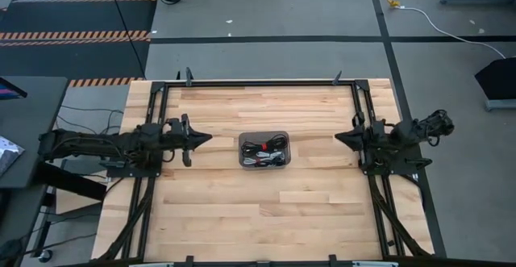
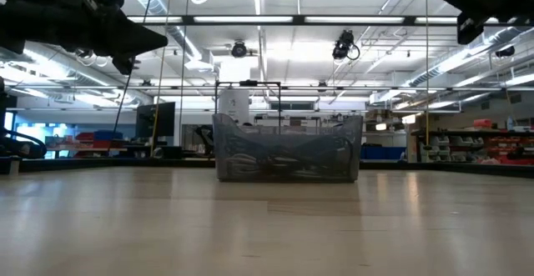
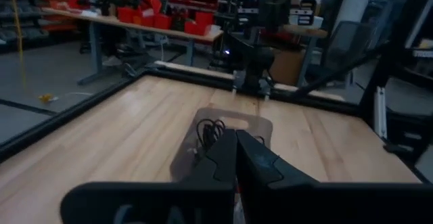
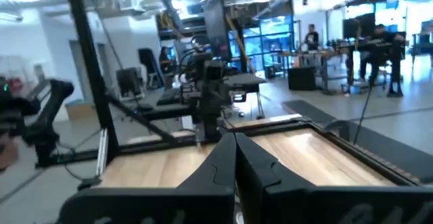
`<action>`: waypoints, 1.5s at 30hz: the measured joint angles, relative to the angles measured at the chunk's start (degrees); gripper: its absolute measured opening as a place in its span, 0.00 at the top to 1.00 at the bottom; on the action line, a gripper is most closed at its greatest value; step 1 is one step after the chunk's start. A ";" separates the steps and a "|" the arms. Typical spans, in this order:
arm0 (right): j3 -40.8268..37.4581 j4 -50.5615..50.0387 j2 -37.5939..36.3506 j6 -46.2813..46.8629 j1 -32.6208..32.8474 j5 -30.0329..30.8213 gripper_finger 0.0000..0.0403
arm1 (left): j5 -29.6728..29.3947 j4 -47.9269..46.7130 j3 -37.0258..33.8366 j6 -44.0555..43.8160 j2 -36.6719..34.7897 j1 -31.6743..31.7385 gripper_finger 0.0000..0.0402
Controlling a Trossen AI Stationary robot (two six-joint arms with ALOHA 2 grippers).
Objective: Pick and place USB-C Cables
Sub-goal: Return to Home Position
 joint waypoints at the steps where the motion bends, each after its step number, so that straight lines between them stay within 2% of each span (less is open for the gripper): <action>1: -0.89 0.25 -0.58 -0.53 -0.02 -1.04 0.98 | 0.70 -0.21 0.00 -0.05 0.05 -0.01 0.98; 4: -2.50 2.78 -0.46 -2.16 -0.03 -9.22 0.98 | 2.94 -1.11 0.00 -0.12 0.00 -0.30 0.98; 6: -4.32 5.49 -0.49 -2.94 0.01 -16.46 0.98 | 3.00 -1.77 0.00 0.02 0.00 -0.32 0.98; 8: -6.16 9.14 -0.45 -3.46 0.01 -20.83 0.98 | 2.94 -2.06 0.00 0.02 0.02 -0.32 0.98; 11: -8.94 14.14 -0.51 -5.01 -0.12 -21.00 0.98 | 2.97 -2.93 0.00 0.06 0.00 -0.32 0.98; 16: -12.67 14.81 -0.49 -5.13 -1.76 -18.80 0.98 | 2.95 -3.00 0.00 0.13 -0.02 -0.32 0.98; 27: -12.69 12.12 -0.43 -4.57 -8.93 -21.55 0.99 | 2.94 -3.19 0.00 1.69 -0.02 -0.28 0.98; 34: -12.69 9.96 -0.40 -1.73 -14.23 -27.66 0.99 | 2.94 -3.33 0.00 3.00 -0.02 -0.17 0.98; 40: -12.69 7.81 -0.40 -0.85 -16.35 -28.00 0.99 | 2.96 -3.43 -0.02 3.97 -0.02 -0.19 0.98; 43: -12.69 4.73 -0.40 -0.10 -16.53 -28.11 0.98 | 2.90 -1.56 -1.91 4.35 -0.04 -0.17 0.98; 45: -12.69 3.88 -0.27 0.42 -16.52 -28.10 0.98 | 2.62 2.97 -4.58 4.26 -0.01 -0.17 0.98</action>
